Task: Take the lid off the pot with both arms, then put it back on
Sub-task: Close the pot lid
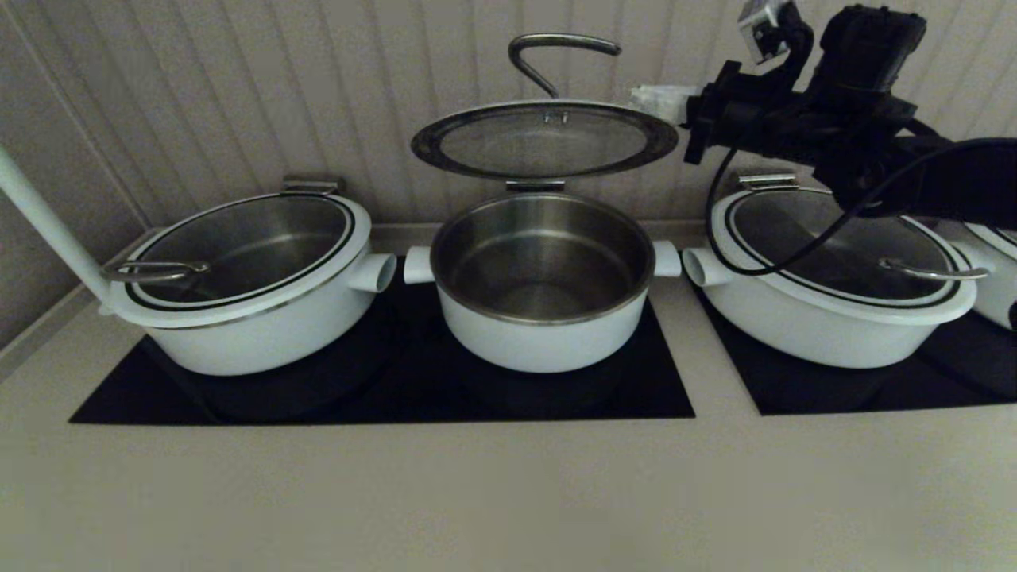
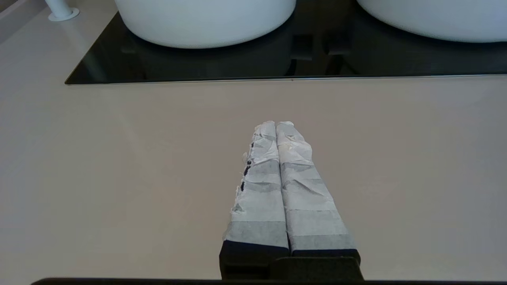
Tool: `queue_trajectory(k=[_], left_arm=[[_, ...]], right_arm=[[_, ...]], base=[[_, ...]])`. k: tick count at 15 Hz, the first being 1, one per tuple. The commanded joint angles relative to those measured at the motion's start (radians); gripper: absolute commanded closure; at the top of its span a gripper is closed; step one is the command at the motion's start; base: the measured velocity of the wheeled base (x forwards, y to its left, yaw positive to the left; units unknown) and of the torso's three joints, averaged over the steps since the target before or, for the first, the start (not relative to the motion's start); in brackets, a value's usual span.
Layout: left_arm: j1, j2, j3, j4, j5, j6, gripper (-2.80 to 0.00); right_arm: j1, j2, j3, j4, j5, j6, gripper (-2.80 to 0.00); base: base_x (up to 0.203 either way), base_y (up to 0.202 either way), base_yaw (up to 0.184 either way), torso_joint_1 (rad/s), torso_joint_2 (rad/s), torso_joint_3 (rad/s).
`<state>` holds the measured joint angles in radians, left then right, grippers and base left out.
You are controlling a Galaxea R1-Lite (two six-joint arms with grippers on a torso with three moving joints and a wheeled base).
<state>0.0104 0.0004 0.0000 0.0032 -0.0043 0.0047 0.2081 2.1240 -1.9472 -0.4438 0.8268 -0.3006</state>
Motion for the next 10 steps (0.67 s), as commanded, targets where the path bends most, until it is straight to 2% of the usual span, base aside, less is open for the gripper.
queue_trajectory(k=[1, 10], left_arm=[[0.0, 0.001, 0.0, 0.0, 0.0, 0.0, 0.0], [0.0, 0.0, 0.0, 0.0, 0.0, 0.0, 0.0]], right_arm=[[0.002, 0.001, 0.026, -0.003, 0.005, -0.006, 0.0], [0.004, -0.032, 0.163, -0.007, 0.005, -0.05, 0.0]], base=[[0.0, 0.0, 0.0, 0.0, 0.0, 0.0], [0.0, 0.0, 0.0, 0.0, 0.0, 0.0]])
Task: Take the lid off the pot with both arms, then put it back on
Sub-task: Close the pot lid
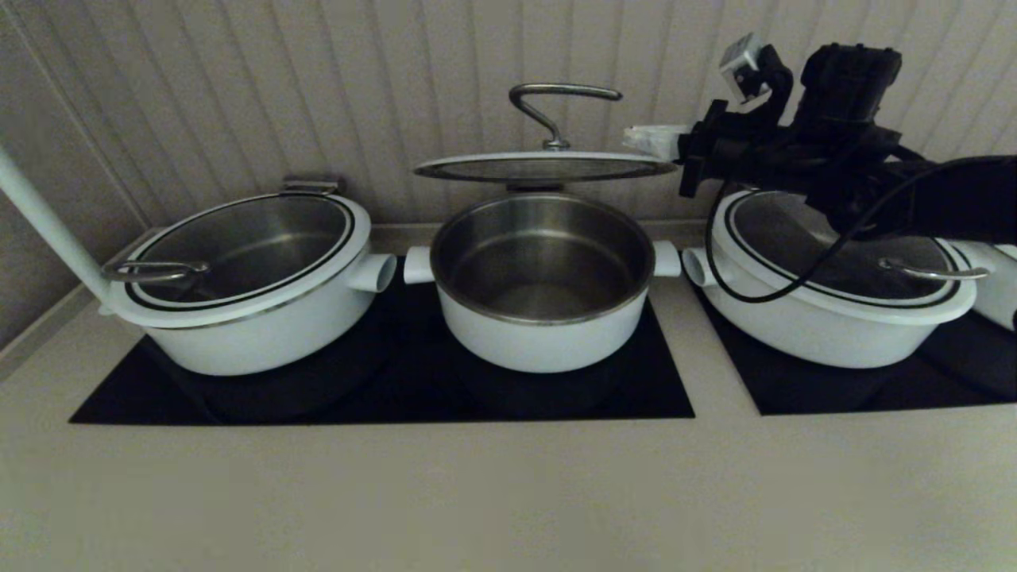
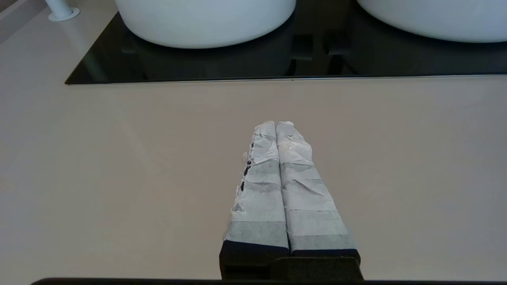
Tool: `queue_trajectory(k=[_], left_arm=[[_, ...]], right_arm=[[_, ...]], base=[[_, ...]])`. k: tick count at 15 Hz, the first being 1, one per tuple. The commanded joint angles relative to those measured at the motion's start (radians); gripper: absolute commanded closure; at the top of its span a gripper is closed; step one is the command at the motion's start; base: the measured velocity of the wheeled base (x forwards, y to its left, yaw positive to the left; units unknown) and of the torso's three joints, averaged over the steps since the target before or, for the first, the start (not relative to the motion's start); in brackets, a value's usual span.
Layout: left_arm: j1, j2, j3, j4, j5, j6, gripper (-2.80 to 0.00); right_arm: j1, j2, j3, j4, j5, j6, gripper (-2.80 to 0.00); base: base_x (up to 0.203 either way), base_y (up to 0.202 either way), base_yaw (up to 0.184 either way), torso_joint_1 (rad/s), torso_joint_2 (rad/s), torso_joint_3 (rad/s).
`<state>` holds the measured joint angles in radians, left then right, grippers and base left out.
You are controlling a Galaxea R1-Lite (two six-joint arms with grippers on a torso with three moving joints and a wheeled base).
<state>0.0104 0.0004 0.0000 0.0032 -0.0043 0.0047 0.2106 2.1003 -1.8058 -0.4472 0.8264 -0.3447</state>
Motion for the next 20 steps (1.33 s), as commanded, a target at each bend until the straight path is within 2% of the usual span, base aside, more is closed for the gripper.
queue_trajectory(k=[1, 14, 20], left_arm=[[0.0, 0.001, 0.0, 0.0, 0.0, 0.0, 0.0], [0.0, 0.001, 0.0, 0.0, 0.0, 0.0, 0.0], [0.0, 0.001, 0.0, 0.0, 0.0, 0.0, 0.0]], right_arm=[[0.001, -0.008, 0.035, -0.006, 0.005, -0.01, 0.0], [0.001, -0.052, 0.257, -0.101, 0.005, -0.03, 0.0], [0.004, -0.054, 0.312, -0.14, 0.005, -0.03, 0.0]], base=[[0.0, 0.0, 0.0, 0.0, 0.0, 0.0], [0.0, 0.0, 0.0, 0.0, 0.0, 0.0], [0.0, 0.0, 0.0, 0.0, 0.0, 0.0]])
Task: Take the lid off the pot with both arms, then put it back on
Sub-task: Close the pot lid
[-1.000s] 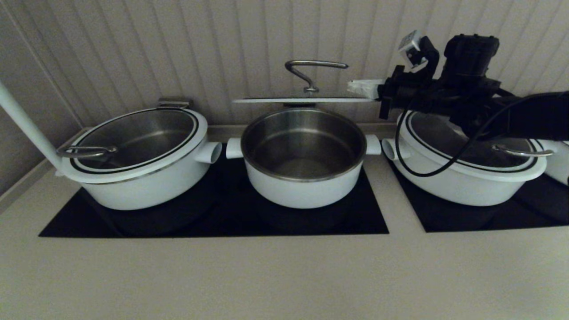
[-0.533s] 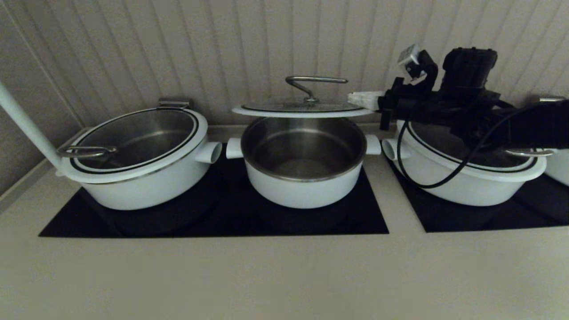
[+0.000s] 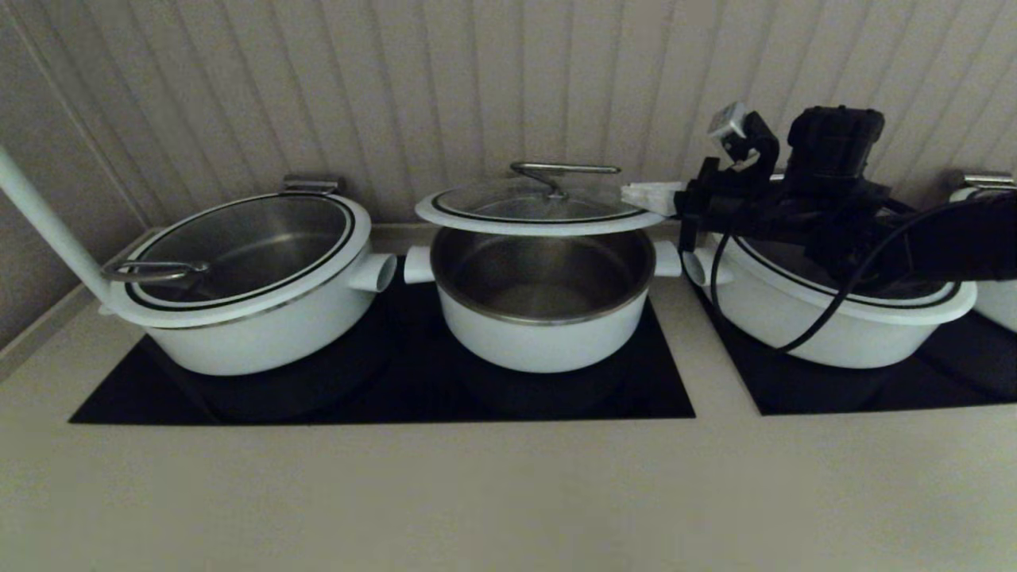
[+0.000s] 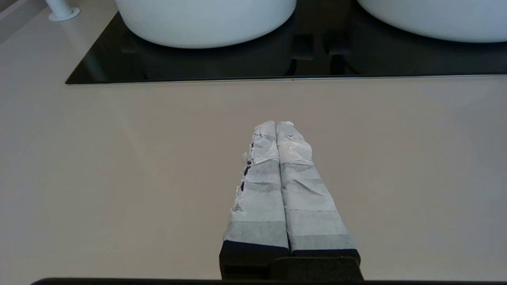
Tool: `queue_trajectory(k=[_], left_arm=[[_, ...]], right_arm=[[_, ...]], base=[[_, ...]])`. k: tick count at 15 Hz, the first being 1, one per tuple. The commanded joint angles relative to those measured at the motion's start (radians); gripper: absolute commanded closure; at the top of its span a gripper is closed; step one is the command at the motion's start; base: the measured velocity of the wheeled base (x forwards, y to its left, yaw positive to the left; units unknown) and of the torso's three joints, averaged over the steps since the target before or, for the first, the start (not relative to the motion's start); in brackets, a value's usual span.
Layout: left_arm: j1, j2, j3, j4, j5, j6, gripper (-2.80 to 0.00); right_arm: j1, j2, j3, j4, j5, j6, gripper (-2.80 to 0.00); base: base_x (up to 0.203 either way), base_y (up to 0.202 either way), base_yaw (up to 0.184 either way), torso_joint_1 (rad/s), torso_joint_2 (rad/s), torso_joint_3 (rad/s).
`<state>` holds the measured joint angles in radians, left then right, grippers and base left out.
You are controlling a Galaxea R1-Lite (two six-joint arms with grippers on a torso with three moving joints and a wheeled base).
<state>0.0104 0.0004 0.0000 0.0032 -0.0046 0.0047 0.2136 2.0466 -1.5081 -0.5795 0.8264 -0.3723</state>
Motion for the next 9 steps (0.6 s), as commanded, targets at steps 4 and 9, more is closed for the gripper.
queue_trajectory(k=[4, 9], left_arm=[[0.0, 0.001, 0.0, 0.0, 0.0, 0.0, 0.0], [0.0, 0.0, 0.0, 0.0, 0.0, 0.0, 0.0]], right_arm=[[0.003, 0.0, 0.064, -0.046, 0.004, -0.002, 0.0], [0.003, -0.008, 0.131, -0.076, 0.005, -0.002, 0.0]], base=[[0.0, 0.0, 0.0, 0.0, 0.0, 0.0], [0.0, 0.0, 0.0, 0.0, 0.0, 0.0]])
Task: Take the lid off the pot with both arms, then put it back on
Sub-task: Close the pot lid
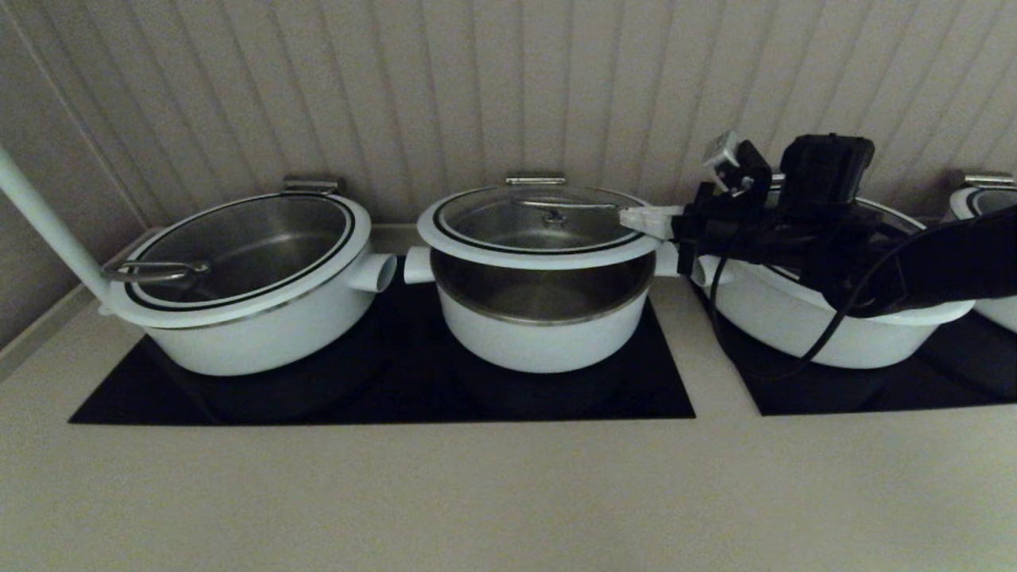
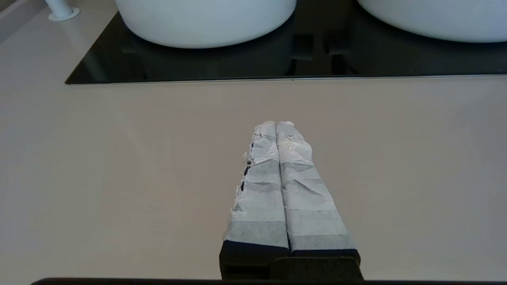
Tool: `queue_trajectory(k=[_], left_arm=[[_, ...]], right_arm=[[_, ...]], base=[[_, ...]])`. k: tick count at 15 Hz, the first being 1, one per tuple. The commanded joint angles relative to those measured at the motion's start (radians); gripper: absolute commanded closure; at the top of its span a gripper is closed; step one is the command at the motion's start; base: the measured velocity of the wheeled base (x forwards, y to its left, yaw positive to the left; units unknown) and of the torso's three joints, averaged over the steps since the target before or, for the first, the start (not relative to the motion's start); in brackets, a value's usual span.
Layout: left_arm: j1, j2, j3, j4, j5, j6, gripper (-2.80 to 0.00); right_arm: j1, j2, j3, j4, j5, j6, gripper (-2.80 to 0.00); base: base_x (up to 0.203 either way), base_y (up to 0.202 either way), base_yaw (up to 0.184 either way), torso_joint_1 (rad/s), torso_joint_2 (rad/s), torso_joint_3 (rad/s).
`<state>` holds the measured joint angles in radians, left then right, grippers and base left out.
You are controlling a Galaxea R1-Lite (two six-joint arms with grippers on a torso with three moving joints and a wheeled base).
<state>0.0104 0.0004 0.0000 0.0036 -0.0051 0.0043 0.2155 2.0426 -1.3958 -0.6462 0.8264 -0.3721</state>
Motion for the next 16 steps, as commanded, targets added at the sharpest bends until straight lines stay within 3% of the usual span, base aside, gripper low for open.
queue_trajectory(k=[1, 16], left_arm=[[0.0, 0.0, 0.0, -0.001, 0.001, 0.0, 0.0], [0.0, 0.001, 0.0, -0.001, 0.001, 0.0, 0.0]], right_arm=[[0.001, -0.005, 0.033, -0.019, 0.005, -0.002, 0.0], [0.037, 0.001, 0.262, -0.189, 0.004, -0.002, 0.0]], base=[[0.0, 0.0, 0.0, 0.0, 0.0, 0.0], [0.0, 0.0, 0.0, 0.0, 0.0, 0.0]])
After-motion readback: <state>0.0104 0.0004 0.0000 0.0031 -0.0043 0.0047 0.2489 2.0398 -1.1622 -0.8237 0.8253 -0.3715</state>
